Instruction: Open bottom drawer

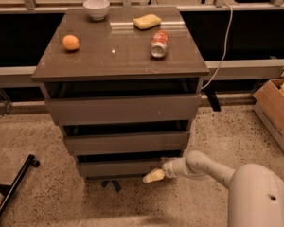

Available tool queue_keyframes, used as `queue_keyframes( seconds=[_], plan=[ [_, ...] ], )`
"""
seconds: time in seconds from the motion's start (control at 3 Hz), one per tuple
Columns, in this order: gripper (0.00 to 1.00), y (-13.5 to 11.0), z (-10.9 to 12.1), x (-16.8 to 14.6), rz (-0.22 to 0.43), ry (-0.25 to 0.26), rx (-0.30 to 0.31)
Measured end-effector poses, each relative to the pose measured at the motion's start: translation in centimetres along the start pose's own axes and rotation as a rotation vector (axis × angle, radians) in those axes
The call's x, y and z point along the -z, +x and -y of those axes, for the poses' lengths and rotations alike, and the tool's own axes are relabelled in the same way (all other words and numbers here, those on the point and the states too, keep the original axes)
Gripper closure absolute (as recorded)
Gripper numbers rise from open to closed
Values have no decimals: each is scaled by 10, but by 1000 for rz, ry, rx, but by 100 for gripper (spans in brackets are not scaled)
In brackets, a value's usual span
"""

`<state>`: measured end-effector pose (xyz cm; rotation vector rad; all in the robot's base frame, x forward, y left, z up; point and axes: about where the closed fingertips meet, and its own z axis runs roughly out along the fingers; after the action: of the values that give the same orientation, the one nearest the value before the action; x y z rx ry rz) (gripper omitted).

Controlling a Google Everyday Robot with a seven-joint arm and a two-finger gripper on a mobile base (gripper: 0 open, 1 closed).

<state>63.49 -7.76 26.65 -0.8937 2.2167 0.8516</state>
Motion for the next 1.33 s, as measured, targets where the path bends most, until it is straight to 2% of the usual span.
queue_keyframes(
  seconds=[0.67,1.0,1.33],
  plan=[
    [0,-8,32,-30,46,-15,-9],
    [17,-6,27,-52,39,-73,-15],
    [40,5,4,-65,-8,-140,-17]
  ],
)
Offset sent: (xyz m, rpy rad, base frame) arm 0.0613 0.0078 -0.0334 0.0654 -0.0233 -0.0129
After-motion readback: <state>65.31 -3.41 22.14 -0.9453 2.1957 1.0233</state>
